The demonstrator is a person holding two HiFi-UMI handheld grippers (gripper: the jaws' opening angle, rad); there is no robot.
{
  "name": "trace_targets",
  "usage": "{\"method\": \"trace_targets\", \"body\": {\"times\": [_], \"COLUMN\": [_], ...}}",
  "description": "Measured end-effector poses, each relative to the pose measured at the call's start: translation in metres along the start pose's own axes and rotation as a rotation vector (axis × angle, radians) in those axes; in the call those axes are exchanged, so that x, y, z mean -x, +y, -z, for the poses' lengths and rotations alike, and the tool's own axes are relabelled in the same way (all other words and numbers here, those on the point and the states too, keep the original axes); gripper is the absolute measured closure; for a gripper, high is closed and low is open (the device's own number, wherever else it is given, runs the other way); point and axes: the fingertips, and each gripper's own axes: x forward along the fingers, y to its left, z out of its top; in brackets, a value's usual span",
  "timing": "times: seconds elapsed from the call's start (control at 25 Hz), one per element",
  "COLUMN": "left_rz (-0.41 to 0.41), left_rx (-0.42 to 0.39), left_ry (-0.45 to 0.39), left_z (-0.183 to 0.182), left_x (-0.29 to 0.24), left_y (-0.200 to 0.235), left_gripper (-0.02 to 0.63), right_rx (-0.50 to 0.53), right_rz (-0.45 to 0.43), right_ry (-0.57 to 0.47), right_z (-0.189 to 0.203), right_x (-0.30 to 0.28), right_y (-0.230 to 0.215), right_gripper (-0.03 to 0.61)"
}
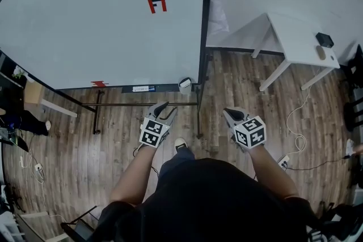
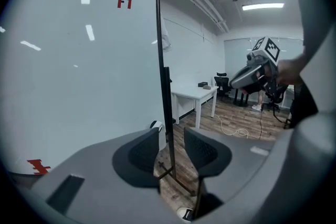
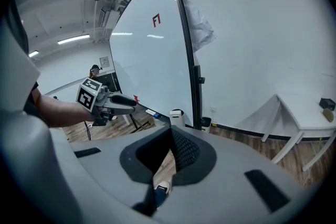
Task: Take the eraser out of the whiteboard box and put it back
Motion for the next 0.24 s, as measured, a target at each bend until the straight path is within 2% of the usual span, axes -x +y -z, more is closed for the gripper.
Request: {"method": "trace_targets", "body": {"times": [0.24], "left_rz": [-0.004], "left_rx": [-0.012], "left_ry": [-0.003], "left_z": [0.001], "left_x": [0.016], "left_y": [-0.020], "left_gripper": [0.480], "right_rx": [0.004], "right_rz": [-0.012], "right_ry": [-0.007], "right_z": [0.005], "right_x": [0.016], "right_y": [0.009], "right_gripper": [0.588]}}
